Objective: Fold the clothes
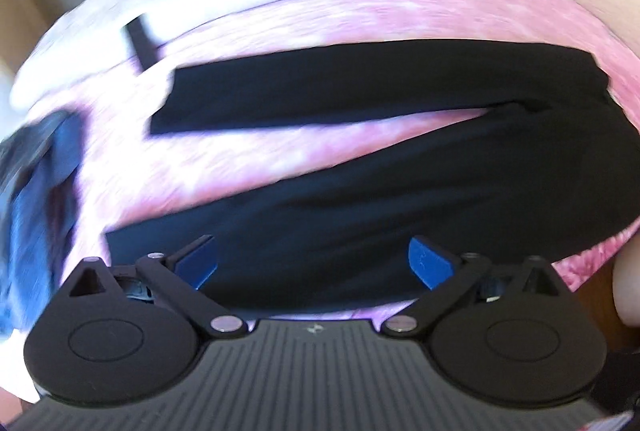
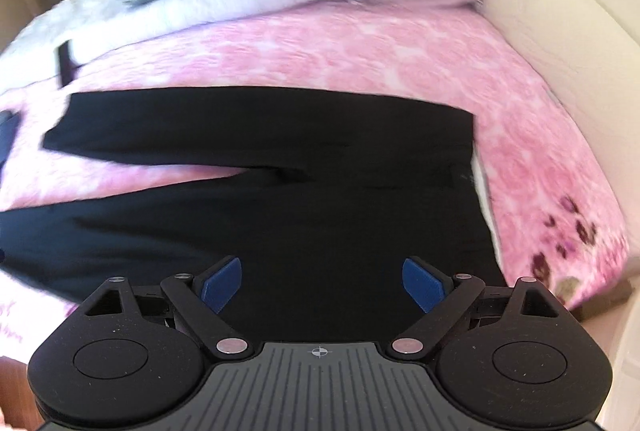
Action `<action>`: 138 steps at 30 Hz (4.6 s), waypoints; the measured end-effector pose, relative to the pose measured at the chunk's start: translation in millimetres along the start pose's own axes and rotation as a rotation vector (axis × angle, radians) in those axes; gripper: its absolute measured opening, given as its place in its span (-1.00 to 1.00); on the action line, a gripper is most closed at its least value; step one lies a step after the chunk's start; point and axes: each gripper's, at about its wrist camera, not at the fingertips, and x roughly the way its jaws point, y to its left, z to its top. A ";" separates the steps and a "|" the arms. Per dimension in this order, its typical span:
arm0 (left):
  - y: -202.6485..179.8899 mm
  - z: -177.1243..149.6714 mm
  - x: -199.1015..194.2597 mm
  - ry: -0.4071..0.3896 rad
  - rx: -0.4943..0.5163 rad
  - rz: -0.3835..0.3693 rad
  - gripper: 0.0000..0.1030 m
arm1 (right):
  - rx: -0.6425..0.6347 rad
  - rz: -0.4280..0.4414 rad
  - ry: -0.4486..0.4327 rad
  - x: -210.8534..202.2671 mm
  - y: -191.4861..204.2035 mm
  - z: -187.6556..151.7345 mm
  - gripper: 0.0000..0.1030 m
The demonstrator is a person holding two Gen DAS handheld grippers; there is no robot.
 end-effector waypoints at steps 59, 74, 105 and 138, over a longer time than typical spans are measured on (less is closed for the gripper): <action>-64.4 -112.4 -31.7 -0.084 0.419 0.251 0.91 | -0.625 -0.110 -0.083 -12.7 -19.6 -140.0 0.76; 39.6 -162.1 173.1 -0.050 0.967 0.321 0.56 | -0.824 -0.205 -0.052 96.5 36.4 -188.2 0.47; 78.0 -147.8 233.6 -0.002 0.956 0.456 -0.74 | -1.197 -0.583 -0.180 216.0 -48.8 -246.5 -0.19; 128.3 251.3 251.9 0.233 1.125 0.074 -0.94 | -1.259 -0.021 0.244 166.3 -101.7 121.7 -0.90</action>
